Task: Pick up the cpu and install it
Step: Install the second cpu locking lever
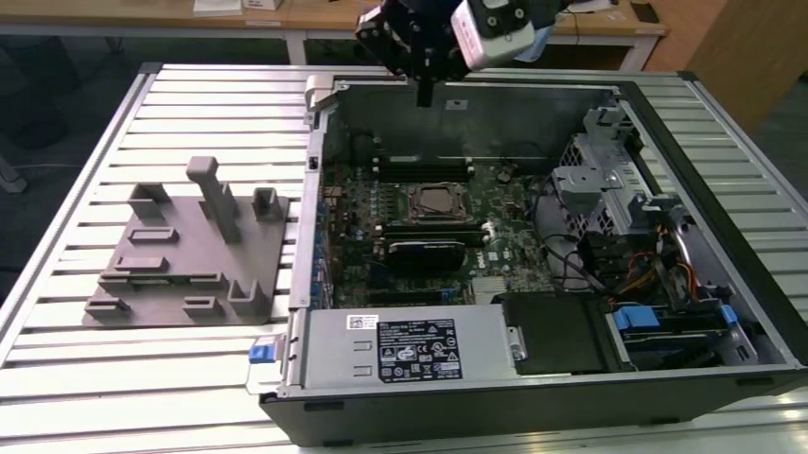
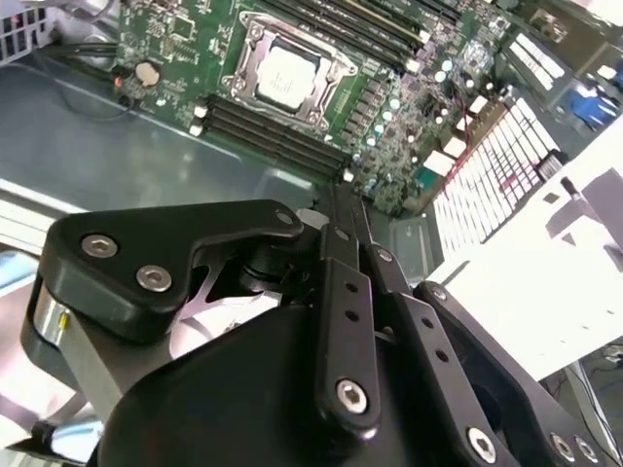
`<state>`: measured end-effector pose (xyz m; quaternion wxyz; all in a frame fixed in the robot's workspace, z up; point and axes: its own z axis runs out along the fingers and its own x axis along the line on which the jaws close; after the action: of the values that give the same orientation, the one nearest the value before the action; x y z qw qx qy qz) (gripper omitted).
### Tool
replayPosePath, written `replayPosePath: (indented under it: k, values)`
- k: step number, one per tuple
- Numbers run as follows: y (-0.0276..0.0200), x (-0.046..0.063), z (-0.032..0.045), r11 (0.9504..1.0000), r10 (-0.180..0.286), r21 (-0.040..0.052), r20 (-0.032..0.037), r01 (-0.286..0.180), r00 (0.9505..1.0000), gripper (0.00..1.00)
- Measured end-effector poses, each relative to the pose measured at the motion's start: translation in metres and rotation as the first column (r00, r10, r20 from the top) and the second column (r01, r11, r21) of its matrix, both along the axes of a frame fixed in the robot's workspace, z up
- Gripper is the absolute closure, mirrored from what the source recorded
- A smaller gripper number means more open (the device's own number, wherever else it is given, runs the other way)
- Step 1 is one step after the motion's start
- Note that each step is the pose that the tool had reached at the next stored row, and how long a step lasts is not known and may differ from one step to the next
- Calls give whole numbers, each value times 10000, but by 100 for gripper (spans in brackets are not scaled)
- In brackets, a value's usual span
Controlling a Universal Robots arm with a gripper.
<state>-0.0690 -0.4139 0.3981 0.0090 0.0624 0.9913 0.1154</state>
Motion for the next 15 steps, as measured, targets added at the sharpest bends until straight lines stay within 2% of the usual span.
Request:
replayPosePath:
  k: [8,15]
  values:
    - [-1,-1,360,10000,-10,-4,-2,10,10000,89]
    - [0,0,278,10000,-10,0,2,10,10000,89]
